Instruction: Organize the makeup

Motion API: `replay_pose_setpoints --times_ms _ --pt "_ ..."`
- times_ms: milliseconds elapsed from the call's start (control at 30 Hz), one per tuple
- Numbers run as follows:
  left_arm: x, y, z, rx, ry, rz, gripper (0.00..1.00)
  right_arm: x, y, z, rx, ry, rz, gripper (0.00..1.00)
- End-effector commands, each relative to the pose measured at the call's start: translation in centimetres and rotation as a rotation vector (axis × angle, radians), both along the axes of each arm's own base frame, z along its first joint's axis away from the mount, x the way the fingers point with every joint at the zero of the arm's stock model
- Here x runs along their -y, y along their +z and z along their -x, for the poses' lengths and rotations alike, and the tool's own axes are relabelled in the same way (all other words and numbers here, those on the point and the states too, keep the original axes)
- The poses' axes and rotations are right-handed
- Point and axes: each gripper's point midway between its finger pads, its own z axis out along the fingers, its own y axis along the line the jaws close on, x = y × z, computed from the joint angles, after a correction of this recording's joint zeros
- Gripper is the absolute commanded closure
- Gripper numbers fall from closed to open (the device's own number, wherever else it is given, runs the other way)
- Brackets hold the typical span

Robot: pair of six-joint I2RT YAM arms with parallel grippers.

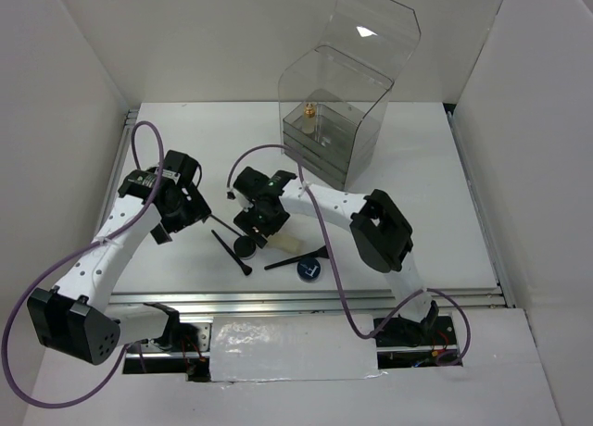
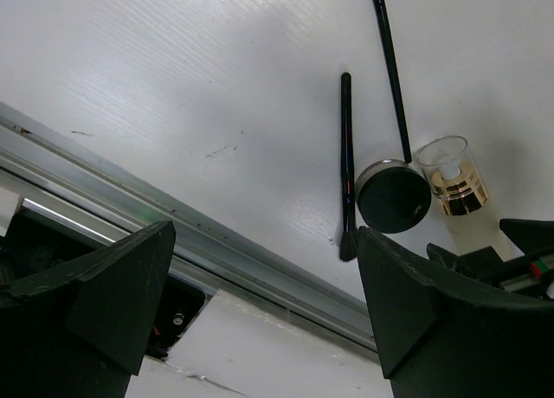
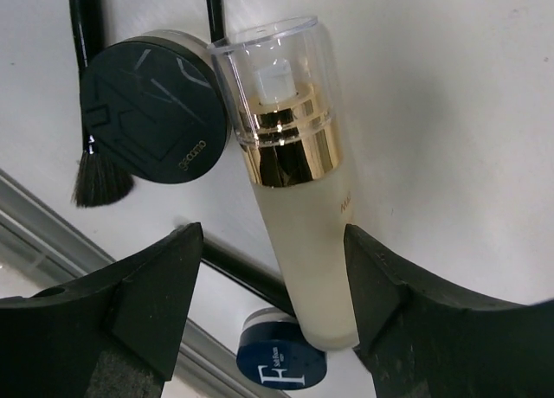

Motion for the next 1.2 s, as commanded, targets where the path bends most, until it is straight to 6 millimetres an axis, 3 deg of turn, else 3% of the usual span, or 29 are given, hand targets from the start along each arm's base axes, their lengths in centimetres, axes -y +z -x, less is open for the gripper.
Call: replay_pose_setpoints --times_ms 0,100,433,667,800,1167 --pt "-0.2 0.0 0.1 0.001 -0.055 -0.011 0.0 -2.1 0.6 -0.8 0.051 0.057 -0.048 0.26" --pt "-0.3 0.0 0.2 -0.007 -0.075 -0.022 0.01 -2.1 -0.6 -1.4 0.054 0.057 -0.01 0.26" --pt "-0.3 0.1 0.0 -0.022 -0.145 -0.039 0.0 -3.7 -1.4 -2.8 0.091 0.062 -0.009 0.27" --pt "-0.2 -0.1 -0.1 -0.025 -0.182 -0.037 0.01 -2.9 -2.5 -4.0 0.153 0.022 0.041 0.33" --pt "0.0 -0.3 0.0 -0.026 -0.19 -0.024 0.01 -2.7 -2.8 -4.0 0.156 0.025 0.056 0.4" --pt "0.4 -0.7 0.3 -0.014 -0.19 0.006 0.01 -2.2 -4.2 -3.0 0.122 0.043 0.068 0.35"
